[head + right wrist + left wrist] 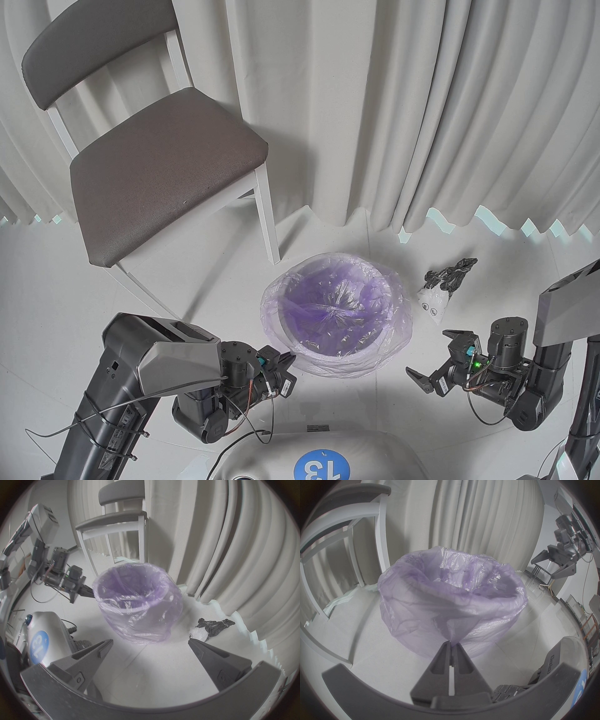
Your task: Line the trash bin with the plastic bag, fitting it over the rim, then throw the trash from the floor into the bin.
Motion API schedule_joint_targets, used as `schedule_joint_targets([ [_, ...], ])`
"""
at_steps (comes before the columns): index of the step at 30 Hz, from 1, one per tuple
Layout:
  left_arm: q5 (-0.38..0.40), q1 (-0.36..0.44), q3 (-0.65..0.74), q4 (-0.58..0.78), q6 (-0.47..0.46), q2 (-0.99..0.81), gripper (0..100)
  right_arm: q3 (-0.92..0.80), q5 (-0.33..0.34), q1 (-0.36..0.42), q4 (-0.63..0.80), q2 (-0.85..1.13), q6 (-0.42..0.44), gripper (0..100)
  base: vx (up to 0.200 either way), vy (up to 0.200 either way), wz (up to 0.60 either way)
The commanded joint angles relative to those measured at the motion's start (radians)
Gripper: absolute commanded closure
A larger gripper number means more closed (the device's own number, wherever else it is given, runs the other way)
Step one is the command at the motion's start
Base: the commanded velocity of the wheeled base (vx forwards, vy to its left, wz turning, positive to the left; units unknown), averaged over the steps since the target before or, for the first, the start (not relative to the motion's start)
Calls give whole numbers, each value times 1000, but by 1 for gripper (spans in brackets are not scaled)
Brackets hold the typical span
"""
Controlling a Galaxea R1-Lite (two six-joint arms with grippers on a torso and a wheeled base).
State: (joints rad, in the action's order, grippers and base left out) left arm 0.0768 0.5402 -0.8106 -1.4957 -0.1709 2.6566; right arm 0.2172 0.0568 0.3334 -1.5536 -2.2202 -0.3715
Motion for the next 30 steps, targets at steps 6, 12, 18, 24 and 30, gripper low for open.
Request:
schedule_joint_targets([
  [6, 11, -66, 34, -3, -10, 0, 100, 208, 24, -31, 35, -230, -32, 0, 0, 0, 0],
  [12, 43, -108, 22, 95, -18, -27, 100, 343, 58, -24, 179, -245, -32, 0, 0, 0, 0],
  [18, 54, -123, -28, 192, -19, -41, 100, 410, 58, -7, 201, -276, -33, 0, 0, 0, 0],
  [24, 54, -123, -32, 187, -19, -38, 100, 366, 58, -5, 191, -256, -35, 0, 0, 0, 0],
  [30, 54, -120, -18, 163, -19, -37, 0, 272, 57, 39, 173, -176, -38, 0, 0, 0, 0],
])
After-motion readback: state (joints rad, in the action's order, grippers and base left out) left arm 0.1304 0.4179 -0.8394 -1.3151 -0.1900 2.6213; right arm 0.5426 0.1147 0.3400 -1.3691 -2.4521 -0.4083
